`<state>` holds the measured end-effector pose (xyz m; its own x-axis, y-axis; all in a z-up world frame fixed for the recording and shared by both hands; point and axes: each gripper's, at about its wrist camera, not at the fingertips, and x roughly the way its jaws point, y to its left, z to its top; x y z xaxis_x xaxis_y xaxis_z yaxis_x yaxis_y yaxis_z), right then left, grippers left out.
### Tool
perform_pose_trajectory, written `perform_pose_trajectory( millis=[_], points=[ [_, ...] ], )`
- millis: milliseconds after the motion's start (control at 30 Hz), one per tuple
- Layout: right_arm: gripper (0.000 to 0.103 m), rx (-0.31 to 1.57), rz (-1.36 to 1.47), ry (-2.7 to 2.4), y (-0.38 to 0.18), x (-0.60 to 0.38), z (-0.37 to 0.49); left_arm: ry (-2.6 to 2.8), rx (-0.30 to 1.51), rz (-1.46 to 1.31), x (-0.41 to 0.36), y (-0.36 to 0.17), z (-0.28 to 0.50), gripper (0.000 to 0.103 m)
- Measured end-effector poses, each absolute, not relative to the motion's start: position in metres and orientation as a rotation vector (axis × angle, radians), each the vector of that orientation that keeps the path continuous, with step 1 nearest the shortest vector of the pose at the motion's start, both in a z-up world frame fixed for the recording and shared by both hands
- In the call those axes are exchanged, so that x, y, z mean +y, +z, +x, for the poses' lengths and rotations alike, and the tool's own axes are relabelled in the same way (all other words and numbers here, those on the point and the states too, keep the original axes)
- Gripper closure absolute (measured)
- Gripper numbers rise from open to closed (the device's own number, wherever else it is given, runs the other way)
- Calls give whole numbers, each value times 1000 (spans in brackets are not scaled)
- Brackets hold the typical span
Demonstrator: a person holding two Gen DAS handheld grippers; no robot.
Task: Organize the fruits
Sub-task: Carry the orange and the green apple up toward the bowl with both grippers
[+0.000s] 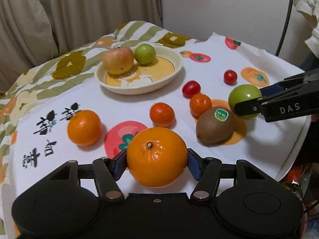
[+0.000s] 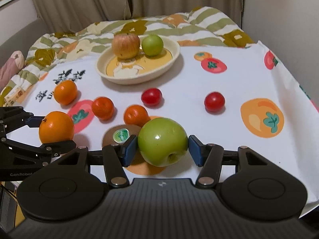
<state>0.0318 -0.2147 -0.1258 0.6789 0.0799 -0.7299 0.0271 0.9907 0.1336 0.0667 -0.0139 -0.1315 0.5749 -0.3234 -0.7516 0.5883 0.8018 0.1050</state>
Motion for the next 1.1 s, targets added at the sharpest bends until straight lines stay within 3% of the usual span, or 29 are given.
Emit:
perform_pose_trajectory(
  millis=[633,1100],
  points=[
    [32,707,118,42,-34,-204,42,-467,648,284,-3,-41,85,37],
    [32,693,71,164,-16,-242,129,-327,667,214,-38,-35,152,37]
  ],
)
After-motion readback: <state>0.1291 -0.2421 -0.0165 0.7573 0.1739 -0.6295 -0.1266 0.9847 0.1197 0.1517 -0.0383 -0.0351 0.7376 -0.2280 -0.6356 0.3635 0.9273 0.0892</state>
